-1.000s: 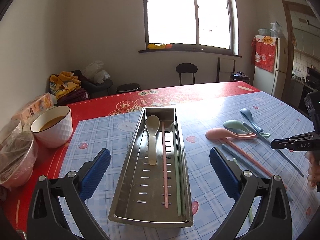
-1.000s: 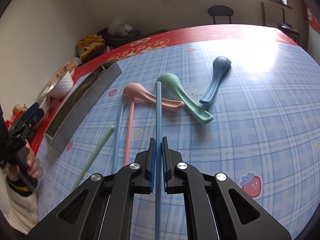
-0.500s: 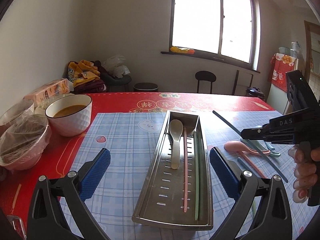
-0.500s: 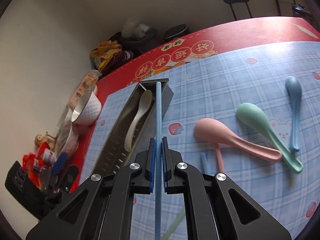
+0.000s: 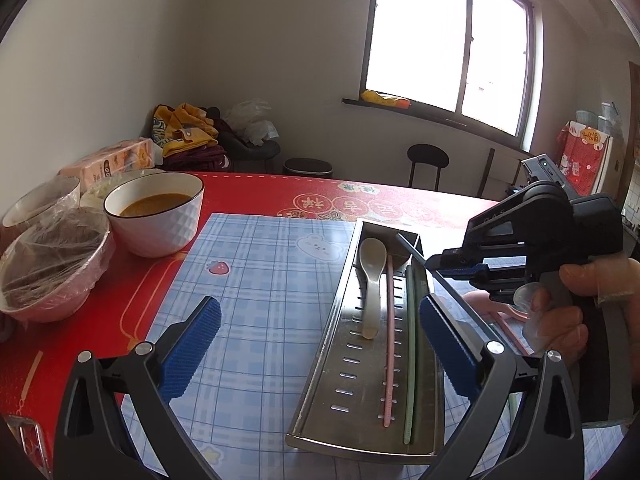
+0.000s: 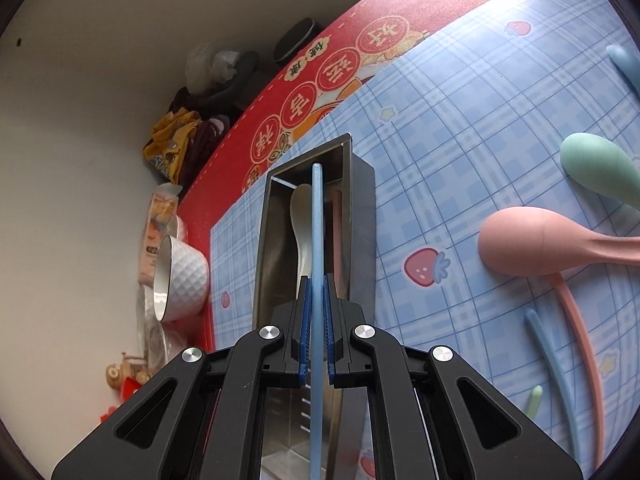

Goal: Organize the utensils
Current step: 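Carry the blue chopstick into the steel tray and open the right gripper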

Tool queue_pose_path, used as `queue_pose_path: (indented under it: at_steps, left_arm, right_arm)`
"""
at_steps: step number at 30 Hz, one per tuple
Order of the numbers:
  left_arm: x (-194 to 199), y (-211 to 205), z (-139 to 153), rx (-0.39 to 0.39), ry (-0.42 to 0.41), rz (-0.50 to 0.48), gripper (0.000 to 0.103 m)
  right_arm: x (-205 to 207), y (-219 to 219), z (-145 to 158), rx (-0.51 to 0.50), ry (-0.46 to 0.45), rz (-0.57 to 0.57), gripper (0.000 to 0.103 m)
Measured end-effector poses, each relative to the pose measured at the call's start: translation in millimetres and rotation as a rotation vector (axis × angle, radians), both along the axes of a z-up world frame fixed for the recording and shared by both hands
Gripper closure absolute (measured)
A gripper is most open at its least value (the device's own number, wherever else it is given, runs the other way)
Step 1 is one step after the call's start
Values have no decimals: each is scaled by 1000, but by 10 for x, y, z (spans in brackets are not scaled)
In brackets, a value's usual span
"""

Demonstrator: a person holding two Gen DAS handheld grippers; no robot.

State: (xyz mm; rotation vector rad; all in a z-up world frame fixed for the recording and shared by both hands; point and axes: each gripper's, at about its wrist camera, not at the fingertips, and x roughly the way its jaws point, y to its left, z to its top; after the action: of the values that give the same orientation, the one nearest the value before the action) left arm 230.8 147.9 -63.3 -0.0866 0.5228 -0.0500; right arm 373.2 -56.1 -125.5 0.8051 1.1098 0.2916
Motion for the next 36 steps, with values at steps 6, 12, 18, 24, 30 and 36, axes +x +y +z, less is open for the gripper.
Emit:
queue_pose_path:
  at_steps: [6,12,18,24,30,36]
  left_arm:
    - [7,-6,-11,1,3,0,6]
    - [33,2,-35,1,9,0,6]
    - [22,-30,-36,8,9,-6,6]
    - [14,-93,-53,35,9,-6,6]
    - [15,-209,-67,72,15,-14,6]
    - [-102,-498,-3,156,-3,-16,6]
  right_arm:
    - [21,47,-44,19,23,-2,96]
    - [13,38,3,22,-1,23,96]
    - [-176,-56,216,-132,-179,151,95]
    - [-683,-373,353,-434,-451,252,95]
    - [-1202,-923,294,-602,-546,255,95]
    - [-1502,-1405,199,-617,-530,226,95]
